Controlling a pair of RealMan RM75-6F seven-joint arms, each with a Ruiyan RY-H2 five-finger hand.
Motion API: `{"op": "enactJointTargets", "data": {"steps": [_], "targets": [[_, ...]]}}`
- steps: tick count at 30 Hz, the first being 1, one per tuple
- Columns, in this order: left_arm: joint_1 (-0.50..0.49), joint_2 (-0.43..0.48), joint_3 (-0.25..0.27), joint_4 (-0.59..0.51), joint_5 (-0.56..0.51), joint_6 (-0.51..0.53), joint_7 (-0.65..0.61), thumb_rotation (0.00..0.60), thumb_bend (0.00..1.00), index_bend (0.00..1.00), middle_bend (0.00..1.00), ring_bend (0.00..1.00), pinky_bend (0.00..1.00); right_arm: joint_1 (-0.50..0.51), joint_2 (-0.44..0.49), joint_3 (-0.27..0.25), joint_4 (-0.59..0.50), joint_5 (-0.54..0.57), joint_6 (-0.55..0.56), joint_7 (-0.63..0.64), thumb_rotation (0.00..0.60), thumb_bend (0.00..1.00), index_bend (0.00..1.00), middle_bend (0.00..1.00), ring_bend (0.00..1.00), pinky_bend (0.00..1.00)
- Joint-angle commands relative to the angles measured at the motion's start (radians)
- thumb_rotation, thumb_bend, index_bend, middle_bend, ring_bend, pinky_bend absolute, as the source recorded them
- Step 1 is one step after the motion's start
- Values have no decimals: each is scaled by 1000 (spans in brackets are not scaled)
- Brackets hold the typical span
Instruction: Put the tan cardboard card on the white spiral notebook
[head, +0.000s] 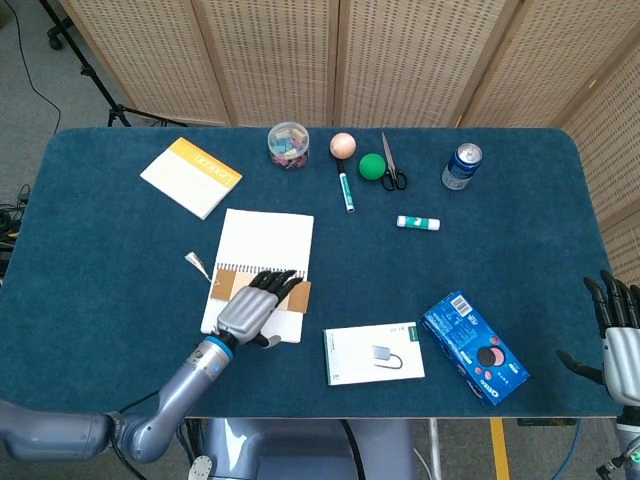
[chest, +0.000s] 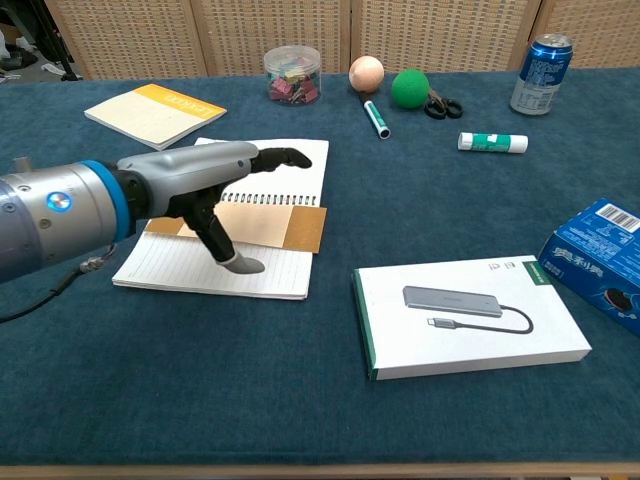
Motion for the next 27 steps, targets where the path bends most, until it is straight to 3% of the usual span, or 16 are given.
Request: {"op": "enactJointTargets", "data": {"steps": [1, 13, 27], "targets": [[33, 91, 58, -38, 96, -68, -89, 600, 212, 18, 0, 0, 0, 2, -2, 0, 0, 0, -3, -2, 600, 0, 0, 0, 0, 0], [55, 190, 135, -23, 301, -165, -254, 600, 212, 33, 0, 0, 0, 3, -7, -2, 1, -1, -5, -13, 600, 0, 0, 0, 0, 0], [39, 118, 135, 74, 379, -240, -393, 600, 211, 39, 0, 0, 0, 5, -9, -3, 2, 2, -11, -16, 600, 0, 0, 0, 0, 0]]}}
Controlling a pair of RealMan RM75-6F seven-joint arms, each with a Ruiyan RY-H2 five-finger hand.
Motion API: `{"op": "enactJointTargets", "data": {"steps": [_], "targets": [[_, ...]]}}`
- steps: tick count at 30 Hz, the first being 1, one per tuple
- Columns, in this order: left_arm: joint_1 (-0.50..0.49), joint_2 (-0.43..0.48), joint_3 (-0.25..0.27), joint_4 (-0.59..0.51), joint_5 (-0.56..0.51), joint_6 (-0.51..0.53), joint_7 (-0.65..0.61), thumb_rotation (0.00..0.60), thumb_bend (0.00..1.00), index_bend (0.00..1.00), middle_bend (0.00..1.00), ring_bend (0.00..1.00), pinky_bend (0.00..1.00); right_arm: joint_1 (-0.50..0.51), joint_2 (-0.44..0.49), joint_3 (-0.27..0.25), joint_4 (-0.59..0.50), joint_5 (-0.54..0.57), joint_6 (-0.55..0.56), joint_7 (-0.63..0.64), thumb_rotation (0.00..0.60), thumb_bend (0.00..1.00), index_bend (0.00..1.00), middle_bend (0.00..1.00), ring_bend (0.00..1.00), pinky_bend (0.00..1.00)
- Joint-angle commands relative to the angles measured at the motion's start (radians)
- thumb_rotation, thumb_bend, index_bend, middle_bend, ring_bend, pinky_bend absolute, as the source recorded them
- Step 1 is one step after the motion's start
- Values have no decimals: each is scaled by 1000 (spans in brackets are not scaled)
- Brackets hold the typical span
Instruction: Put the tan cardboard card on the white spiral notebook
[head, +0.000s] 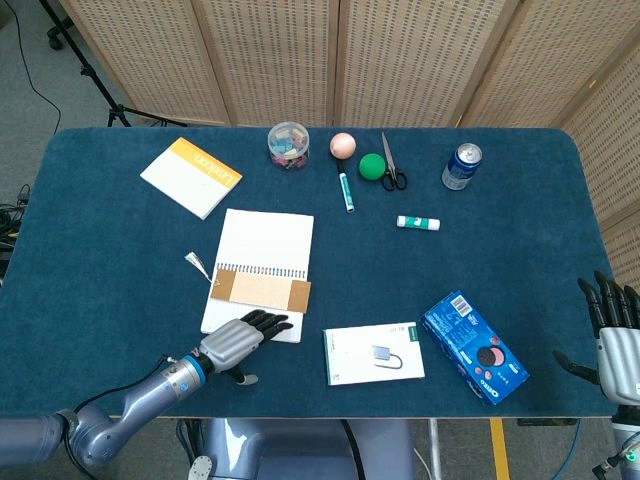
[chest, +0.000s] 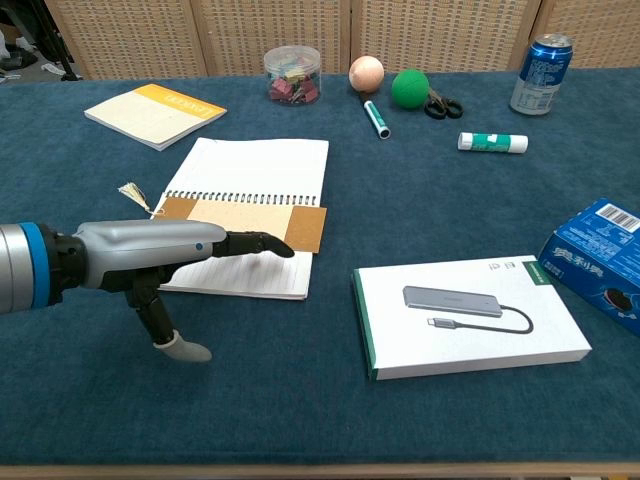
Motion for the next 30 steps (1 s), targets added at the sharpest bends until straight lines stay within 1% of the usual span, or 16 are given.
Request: {"op": "enactJointTargets", "data": {"steps": [1, 7, 17, 30], "targets": [[-2, -13, -5, 12, 8, -4, -16, 600, 211, 39, 0, 0, 0, 0, 0, 1, 1, 1, -1, 0, 600, 0, 0, 0, 0, 0], [-10, -28, -10, 23, 4, -21, -30, 600, 210, 39, 0, 0, 0, 1, 0, 1, 2, 2, -2, 1, 600, 0, 0, 0, 0, 0], [-23, -76, -39, 62, -21, -25, -39, 600, 210, 40, 0, 0, 0, 1, -1, 0, 3, 3, -4, 0, 600, 0, 0, 0, 0, 0], [-35, -86, -59, 68, -68, -30, -20, 600, 211, 40, 0, 0, 0, 0, 0, 0, 1, 2, -1, 0, 600, 0, 0, 0, 0, 0]]}}
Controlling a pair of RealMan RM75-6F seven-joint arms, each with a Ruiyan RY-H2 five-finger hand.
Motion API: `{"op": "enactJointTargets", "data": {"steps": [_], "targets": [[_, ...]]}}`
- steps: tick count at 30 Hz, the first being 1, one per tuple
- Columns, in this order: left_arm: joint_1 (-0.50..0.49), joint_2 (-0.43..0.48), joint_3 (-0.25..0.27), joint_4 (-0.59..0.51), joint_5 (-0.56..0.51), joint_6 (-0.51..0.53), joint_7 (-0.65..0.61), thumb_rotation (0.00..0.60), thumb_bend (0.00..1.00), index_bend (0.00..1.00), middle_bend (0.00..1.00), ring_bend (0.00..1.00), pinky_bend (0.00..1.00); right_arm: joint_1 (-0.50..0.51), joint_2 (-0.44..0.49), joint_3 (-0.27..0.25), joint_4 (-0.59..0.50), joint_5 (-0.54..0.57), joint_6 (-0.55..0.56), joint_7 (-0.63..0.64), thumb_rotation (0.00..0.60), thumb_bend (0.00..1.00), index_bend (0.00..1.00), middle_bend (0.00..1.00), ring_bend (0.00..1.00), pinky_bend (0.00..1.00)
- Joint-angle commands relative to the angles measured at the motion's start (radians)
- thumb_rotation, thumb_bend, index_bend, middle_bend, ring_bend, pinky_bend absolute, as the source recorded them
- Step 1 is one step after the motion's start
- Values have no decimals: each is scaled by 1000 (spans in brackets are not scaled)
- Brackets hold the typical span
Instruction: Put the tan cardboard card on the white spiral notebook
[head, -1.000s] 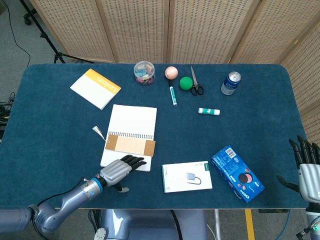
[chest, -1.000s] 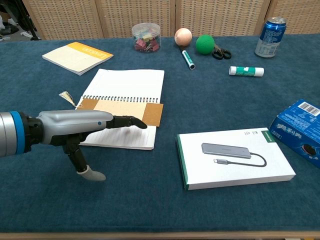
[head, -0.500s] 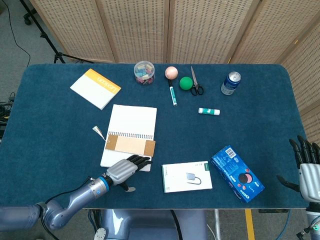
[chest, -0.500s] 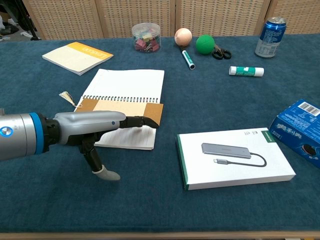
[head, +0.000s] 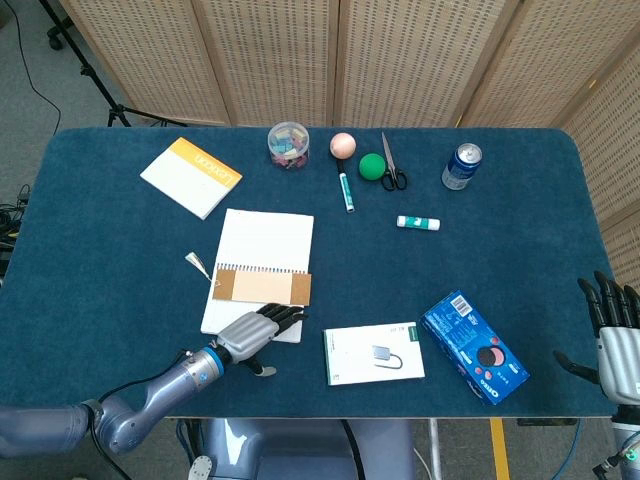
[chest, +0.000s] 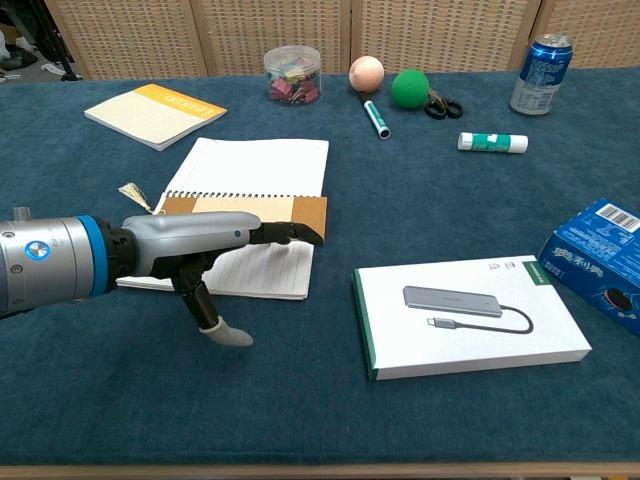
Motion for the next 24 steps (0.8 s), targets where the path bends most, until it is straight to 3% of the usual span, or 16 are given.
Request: {"op": "enactJointTargets", "data": {"steps": [1, 9, 15, 24], "targets": [[0, 3, 1, -8, -1, 0, 1, 600, 210, 40, 0, 0, 0, -1, 0, 0, 0, 0, 2, 0, 600, 0, 0, 0, 0, 0], [11, 39, 12, -55, 31, 15, -20, 600, 209, 40, 0, 0, 0, -1, 1, -1, -1, -3, 1, 1, 600, 0, 0, 0, 0, 0], [35, 65, -7, -77, 106, 87, -82, 600, 206, 49, 0, 0, 0, 0, 1, -2, -1, -2, -2, 2, 600, 0, 0, 0, 0, 0], [-21, 1, -82, 35, 15, 44, -63, 600, 194, 50, 0, 0, 0, 2, -3, -3, -1, -3, -5, -5, 600, 0, 0, 0, 0, 0]]}}
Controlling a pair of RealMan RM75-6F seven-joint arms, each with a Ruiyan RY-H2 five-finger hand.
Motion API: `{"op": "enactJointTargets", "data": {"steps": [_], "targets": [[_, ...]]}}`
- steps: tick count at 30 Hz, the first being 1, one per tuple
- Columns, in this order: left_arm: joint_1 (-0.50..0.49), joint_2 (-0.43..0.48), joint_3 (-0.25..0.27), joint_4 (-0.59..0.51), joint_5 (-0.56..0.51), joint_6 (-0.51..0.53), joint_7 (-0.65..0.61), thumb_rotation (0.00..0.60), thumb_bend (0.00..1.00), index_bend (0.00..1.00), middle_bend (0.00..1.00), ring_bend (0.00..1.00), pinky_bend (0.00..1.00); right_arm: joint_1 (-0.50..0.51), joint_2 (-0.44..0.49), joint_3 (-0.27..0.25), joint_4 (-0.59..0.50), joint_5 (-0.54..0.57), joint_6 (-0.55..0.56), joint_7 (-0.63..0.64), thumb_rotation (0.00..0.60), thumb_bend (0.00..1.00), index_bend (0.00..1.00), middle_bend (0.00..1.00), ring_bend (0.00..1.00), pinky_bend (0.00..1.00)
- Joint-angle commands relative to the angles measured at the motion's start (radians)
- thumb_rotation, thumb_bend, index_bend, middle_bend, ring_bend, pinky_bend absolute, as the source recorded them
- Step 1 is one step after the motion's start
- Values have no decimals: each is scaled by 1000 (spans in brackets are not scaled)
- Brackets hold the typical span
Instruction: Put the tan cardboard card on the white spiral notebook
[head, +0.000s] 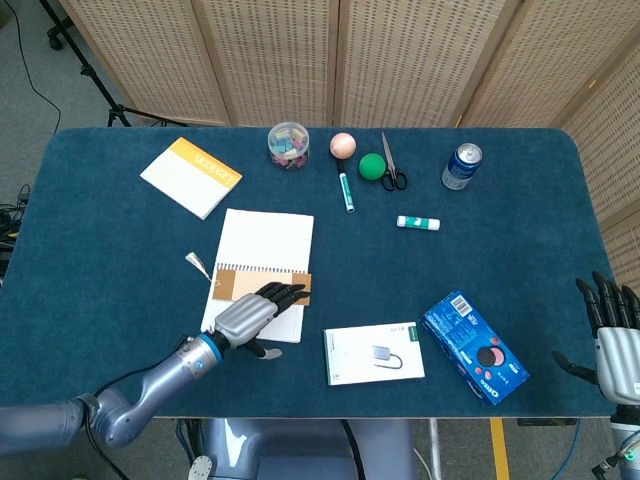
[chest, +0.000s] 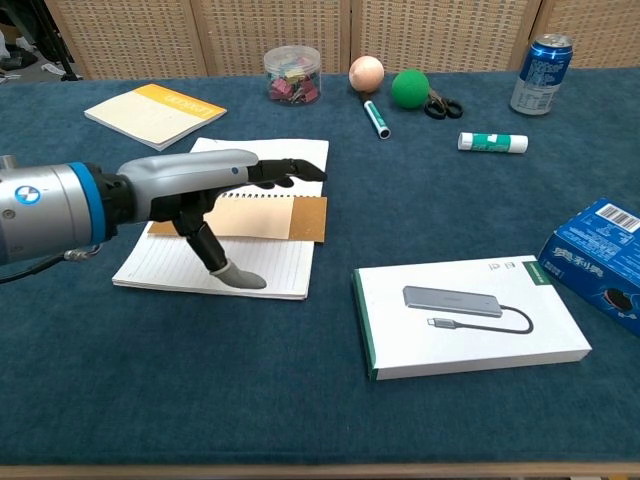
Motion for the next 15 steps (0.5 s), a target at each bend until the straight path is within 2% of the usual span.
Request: {"op": "enactJointTargets", "data": {"steps": [1, 9, 15], "targets": [[-29, -36, -28, 53, -44, -28, 15, 600, 193, 50, 0, 0, 0, 0, 0, 0, 1, 1, 0, 0, 600, 0, 0, 0, 0, 0], [-71, -103, -62, 144, -108, -71, 15, 600, 192, 54, 0, 0, 0, 3, -1, 4, 5, 12, -8, 3, 600, 0, 0, 0, 0, 0], [-83, -125, -62, 184, -139, -86, 28, 600, 193, 54, 0, 0, 0, 4, 0, 4, 6, 14, -11, 7, 600, 0, 0, 0, 0, 0]]}}
